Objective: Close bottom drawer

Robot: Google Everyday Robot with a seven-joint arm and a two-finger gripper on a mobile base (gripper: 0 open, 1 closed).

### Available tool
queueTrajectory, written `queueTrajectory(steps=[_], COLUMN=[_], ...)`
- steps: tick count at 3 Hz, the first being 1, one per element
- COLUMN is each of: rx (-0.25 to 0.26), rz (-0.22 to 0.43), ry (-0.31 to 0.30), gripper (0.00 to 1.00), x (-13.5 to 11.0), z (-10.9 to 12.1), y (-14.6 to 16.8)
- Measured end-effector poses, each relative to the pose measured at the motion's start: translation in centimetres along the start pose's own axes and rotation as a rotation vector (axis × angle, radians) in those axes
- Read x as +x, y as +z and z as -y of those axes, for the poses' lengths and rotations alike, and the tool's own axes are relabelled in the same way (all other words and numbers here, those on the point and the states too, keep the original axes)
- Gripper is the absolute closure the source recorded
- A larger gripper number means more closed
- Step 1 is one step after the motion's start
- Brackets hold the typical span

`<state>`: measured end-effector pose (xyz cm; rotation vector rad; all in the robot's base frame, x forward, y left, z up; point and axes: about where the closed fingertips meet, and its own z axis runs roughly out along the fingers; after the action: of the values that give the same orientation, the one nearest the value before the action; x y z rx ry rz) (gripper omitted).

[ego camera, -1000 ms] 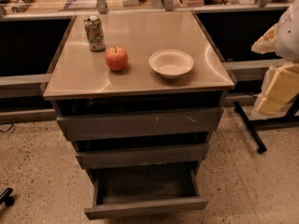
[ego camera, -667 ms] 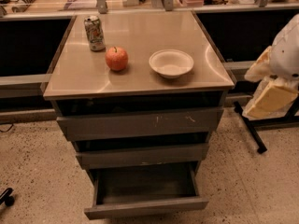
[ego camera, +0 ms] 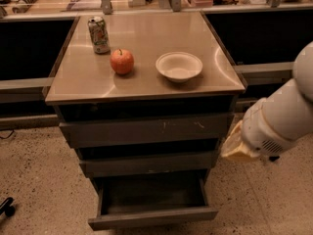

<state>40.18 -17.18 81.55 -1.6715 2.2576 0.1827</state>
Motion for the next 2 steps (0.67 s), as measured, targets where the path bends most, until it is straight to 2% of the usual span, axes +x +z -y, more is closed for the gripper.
queueTrajectory(steps=[1, 2], rx=[-0.032, -0.032], rz=[-0.023, -0.023], ry=[0.008, 0.008], gripper=[1.0, 1.0], x=[1.21, 1.22], z=[-1.55, -1.56], y=[2.07, 2.09])
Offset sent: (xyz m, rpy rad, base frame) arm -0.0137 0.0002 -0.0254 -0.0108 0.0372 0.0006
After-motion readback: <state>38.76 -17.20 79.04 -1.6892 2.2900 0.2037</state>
